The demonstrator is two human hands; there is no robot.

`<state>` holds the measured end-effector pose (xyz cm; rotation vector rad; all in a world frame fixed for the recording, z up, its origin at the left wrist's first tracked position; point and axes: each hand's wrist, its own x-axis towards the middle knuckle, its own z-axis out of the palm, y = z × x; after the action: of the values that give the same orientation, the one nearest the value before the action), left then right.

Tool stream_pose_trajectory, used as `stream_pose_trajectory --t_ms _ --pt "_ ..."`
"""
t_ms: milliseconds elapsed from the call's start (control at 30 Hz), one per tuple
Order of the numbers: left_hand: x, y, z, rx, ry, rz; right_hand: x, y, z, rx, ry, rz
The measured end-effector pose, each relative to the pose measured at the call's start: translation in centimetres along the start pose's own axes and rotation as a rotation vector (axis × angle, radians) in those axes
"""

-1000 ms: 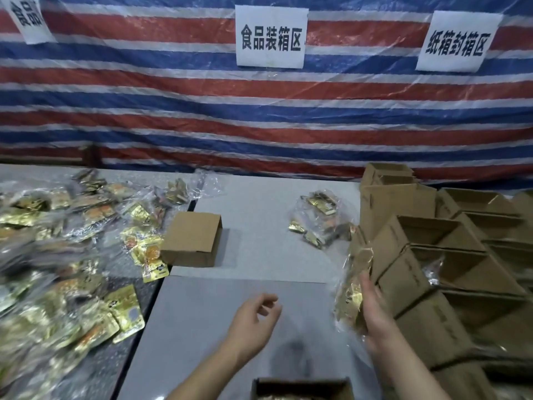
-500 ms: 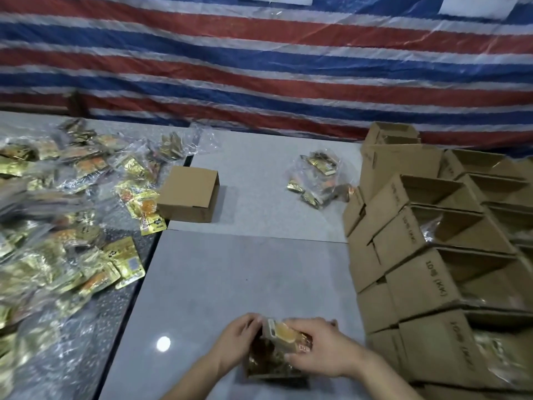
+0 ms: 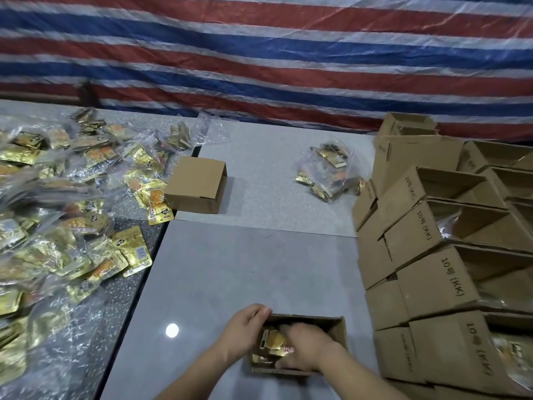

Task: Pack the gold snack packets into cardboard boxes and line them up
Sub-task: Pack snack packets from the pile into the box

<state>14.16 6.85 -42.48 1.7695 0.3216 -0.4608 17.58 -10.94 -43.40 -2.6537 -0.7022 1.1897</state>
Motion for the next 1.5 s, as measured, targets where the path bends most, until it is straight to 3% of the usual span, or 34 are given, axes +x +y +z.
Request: stream_pose_trajectory --t_ms 100,233,400,600,767,1000,1167,1233,1400,1500 --pt "0.1 0.0 0.0 -0.010 -0.031 -0.001 -1.6 0.5 -0.5 0.367 0.020 -0.025" --pt "0.0 0.1 0.3 0.007 -0.002 0.006 -2.8 1.2 -1.0 0.239 0.169 -0.044" --pt "-0.2 0.0 0.4 0.027 0.005 0.003 -1.6 0.6 0.0 0.085 -0.090 0.186" --pt "-0.3 0.4 0.8 0.046 0.020 0.015 -1.6 -0.5 -1.1 0.168 -0.174 0.265" --pt "-1.0 0.8 0.6 0.058 0.030 -0.032 -2.8 -0.8 -0.7 0.243 0.089 0.268" --pt "-2.3 -0.3 1.3 0.075 0.008 -0.127 -4.7 -1.4 1.0 0.270 0.313 0.323" --pt "-1.6 -1.2 1.5 0.214 0.039 -0.075 -8.2 -1.3 1.0 0.073 0.743 0.408" --pt "-1.6 -1.6 1.4 0.217 0.036 -0.087 -9.4 -0.5 1.1 0.059 0.820 0.508" --pt "-2.1 -1.5 1.2 0.338 0.051 -0.057 -10.7 0.2 0.8 0.379 0.499 0.533" --pt "-2.7 -1.0 1.4 0.345 0.074 -0.040 -10.9 -0.5 0.5 0.398 0.525 0.540"
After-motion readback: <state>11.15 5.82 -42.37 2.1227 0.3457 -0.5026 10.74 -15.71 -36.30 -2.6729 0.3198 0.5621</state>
